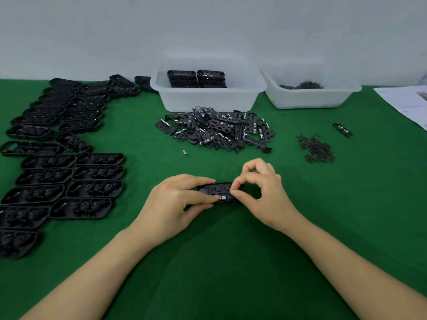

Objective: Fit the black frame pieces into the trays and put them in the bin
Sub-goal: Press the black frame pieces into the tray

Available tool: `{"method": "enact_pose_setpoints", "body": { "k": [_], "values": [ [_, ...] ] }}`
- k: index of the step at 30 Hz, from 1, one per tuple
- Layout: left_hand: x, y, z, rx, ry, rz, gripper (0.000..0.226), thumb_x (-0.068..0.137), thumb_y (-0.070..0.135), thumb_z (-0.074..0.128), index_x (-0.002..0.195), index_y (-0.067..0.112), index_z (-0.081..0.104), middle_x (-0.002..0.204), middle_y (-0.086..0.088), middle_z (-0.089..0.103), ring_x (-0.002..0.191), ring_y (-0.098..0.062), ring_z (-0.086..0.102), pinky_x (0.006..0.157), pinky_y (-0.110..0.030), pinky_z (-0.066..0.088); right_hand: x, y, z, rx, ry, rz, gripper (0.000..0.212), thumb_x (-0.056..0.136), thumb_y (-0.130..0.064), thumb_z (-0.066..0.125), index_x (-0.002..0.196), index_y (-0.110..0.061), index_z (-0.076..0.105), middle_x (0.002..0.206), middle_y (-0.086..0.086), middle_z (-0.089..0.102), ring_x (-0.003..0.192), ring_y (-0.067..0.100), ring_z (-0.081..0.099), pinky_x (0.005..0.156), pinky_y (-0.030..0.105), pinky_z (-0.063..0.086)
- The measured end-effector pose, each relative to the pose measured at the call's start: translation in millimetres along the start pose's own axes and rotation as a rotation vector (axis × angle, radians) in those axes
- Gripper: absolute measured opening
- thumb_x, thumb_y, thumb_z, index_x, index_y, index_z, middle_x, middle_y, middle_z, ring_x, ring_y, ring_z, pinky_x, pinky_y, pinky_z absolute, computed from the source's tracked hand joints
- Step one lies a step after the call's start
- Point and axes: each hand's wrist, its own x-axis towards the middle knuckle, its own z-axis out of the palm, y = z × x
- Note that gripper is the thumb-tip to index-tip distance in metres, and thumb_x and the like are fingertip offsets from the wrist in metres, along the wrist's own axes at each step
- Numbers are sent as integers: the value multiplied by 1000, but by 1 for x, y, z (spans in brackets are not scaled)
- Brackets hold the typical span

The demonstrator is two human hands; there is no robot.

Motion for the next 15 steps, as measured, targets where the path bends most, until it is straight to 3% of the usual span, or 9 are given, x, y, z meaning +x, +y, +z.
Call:
{"method": "enact_pose_setpoints", "body": {
  "k": [6, 11, 15],
  "values": [
    [0, 1, 0, 24, 8, 24, 15, 79, 20, 72, 94, 21, 76, 109, -2, 69, 89, -21, 65, 76, -38, 53, -2, 0, 0, 2, -26, 57, 28, 78, -20, 68, 69, -38, 49, 92, -13, 40, 99, 6, 38, 85, 24, 17],
    [-1, 2, 1, 60, 20, 54, 17, 78, 17, 72, 94, 18, 76, 108, -4, 69, 88, -23, 66, 77, -35, 54, 2, 0, -3, 26, -107, 144, 28, 79, -23, 66, 82, -34, 40, 88, -20, 44, 81, -6, 38, 86, 30, 26],
    [0, 2, 2, 76, 30, 75, 16, 79, 19, 68, 93, 18, 76, 107, -4, 70, 87, -22, 66, 78, -28, 52, 14, -1, -11, 96, -232, 280, 29, 76, -22, 70, 83, -33, 44, 87, -13, 51, 86, 10, 43, 97, 38, 33]
  ]
}}
